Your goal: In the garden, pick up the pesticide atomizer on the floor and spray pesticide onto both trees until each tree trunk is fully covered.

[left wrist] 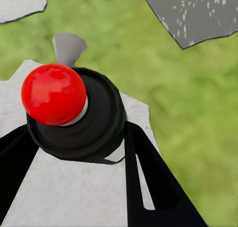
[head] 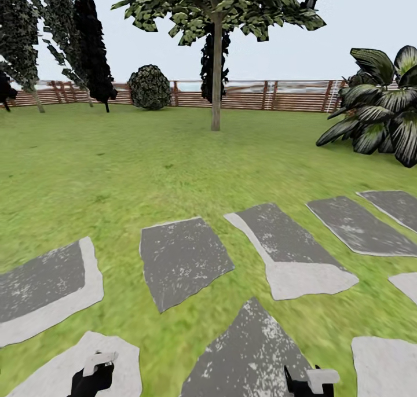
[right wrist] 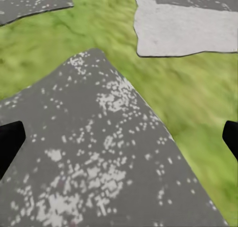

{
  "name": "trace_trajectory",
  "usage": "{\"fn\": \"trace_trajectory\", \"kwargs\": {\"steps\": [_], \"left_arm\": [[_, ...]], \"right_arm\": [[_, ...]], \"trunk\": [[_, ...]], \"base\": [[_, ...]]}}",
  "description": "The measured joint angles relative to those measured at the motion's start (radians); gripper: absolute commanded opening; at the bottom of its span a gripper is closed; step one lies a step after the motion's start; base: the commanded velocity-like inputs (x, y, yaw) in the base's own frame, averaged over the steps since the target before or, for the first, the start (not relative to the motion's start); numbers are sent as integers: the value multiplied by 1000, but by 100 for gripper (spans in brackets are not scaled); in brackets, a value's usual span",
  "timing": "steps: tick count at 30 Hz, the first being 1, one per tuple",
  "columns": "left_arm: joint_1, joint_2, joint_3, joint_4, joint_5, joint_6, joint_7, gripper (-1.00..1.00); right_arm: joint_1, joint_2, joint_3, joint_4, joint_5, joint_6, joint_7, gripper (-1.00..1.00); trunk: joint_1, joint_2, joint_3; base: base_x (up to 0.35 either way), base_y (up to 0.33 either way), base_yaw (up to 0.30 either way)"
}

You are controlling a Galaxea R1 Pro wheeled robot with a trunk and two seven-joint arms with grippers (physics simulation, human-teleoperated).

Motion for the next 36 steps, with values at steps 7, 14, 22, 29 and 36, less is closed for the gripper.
{"fn": "trace_trajectory", "kwargs": {"steps": [7, 14, 22, 29, 36], "left_arm": [[9, 0, 2, 0, 6, 0, 0, -100], [10, 0, 3, 0, 10, 0, 0, -100], [10, 2, 5, 0, 8, 0, 0, -100], [10, 0, 3, 0, 6, 0, 0, -100], [16, 0, 3, 0, 7, 0, 0, -100]], "right_arm": [[0, 1, 2, -5, 0, 1, 1, 100], [0, -1, 1, -6, 0, 1, 1, 100], [0, -6, 0, -2, 1, 0, 0, 100], [0, -4, 0, 1, 1, -1, 1, 100], [0, -3, 0, 1, 2, 0, 1, 100]], "trunk": [[0, 0, 1], [0, 0, 1], [0, 0, 1], [0, 0, 1], [0, 0, 1]], "base": [[337, 0, 90], [337, 0, 3], [338, 0, 0], [338, 0, 0], [338, 0, 0]]}}
